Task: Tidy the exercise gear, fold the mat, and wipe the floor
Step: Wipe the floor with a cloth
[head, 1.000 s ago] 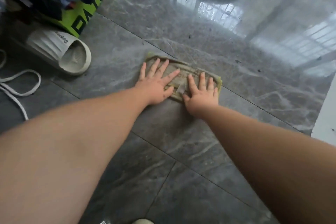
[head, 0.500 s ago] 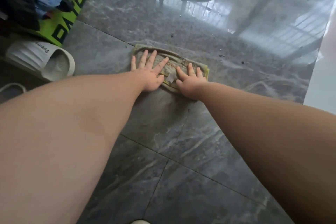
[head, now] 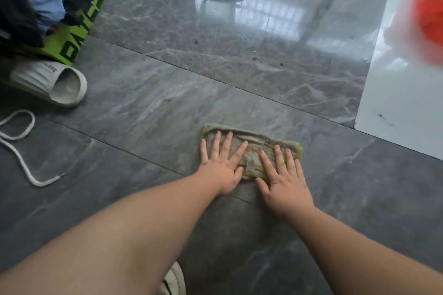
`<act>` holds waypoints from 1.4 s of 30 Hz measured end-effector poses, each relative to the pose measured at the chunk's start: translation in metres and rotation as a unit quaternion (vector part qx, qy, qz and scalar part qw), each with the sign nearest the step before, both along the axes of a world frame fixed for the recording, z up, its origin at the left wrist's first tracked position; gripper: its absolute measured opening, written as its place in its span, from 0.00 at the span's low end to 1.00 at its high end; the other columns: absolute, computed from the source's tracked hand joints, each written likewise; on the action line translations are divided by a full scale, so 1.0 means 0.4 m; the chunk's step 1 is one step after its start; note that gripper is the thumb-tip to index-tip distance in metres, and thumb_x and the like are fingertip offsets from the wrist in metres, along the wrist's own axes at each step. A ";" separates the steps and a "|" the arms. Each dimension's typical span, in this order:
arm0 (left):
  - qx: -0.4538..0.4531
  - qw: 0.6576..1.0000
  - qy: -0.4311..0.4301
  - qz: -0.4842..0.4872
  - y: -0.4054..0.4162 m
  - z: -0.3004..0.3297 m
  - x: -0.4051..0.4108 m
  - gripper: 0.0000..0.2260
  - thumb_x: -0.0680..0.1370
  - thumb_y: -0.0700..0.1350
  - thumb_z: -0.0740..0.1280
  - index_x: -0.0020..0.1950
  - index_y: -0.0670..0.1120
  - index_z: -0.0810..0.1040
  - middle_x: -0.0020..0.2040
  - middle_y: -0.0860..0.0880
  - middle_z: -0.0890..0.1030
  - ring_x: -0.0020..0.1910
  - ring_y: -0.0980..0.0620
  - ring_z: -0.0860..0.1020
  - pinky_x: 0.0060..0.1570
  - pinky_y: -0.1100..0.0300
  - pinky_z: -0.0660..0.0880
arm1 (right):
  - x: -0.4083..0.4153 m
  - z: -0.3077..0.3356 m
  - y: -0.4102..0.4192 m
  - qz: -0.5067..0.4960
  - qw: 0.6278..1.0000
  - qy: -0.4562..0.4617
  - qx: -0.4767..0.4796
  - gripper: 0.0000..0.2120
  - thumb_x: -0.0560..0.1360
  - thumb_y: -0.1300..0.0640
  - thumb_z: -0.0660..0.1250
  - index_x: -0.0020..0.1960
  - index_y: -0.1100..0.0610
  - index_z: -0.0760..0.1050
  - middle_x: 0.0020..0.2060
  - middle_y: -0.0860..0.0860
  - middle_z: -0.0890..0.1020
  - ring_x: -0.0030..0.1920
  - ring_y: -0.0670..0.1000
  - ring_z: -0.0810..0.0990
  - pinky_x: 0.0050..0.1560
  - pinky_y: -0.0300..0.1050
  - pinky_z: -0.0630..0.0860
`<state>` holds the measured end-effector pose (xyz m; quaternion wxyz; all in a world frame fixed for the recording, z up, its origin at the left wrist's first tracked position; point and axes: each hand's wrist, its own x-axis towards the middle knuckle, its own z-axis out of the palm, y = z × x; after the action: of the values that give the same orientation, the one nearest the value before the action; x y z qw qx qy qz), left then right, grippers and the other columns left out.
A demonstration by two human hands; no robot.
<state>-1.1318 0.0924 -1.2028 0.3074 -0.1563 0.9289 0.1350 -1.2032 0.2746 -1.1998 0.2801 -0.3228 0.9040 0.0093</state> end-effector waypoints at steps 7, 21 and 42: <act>0.044 0.997 0.017 -0.057 0.375 -0.001 -0.007 0.32 0.81 0.59 0.50 0.77 0.60 0.33 0.77 0.46 0.28 0.74 0.40 0.26 0.65 0.30 0.28 | 0.068 0.003 0.366 -0.115 0.993 0.016 0.036 0.34 0.75 0.33 0.42 0.77 0.38 0.36 0.79 0.49 0.38 0.78 0.51 0.34 0.74 0.46 0.26; 0.014 0.985 0.102 -0.138 0.416 -0.019 -0.008 0.30 0.79 0.64 0.50 0.77 0.65 0.39 0.80 0.51 0.38 0.79 0.46 0.36 0.72 0.37 0.33 | 0.091 -0.023 0.326 -0.300 0.953 0.033 0.037 0.32 0.81 0.45 0.50 0.80 0.44 0.39 0.80 0.53 0.38 0.79 0.59 0.36 0.76 0.60 0.33; 0.003 0.991 0.131 -0.018 0.158 0.016 0.041 0.27 0.80 0.49 0.57 0.78 0.60 0.55 0.80 0.52 0.51 0.77 0.50 0.52 0.72 0.47 0.53 | 0.038 0.016 0.296 -0.107 0.993 0.020 -0.050 0.28 0.83 0.49 0.53 0.80 0.44 0.49 0.81 0.47 0.47 0.80 0.48 0.44 0.79 0.51 0.42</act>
<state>-1.1153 0.1555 -1.1966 0.1861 -0.1196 0.9633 0.1519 -1.1879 0.3930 -1.1933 0.2450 -0.2373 0.9382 -0.0596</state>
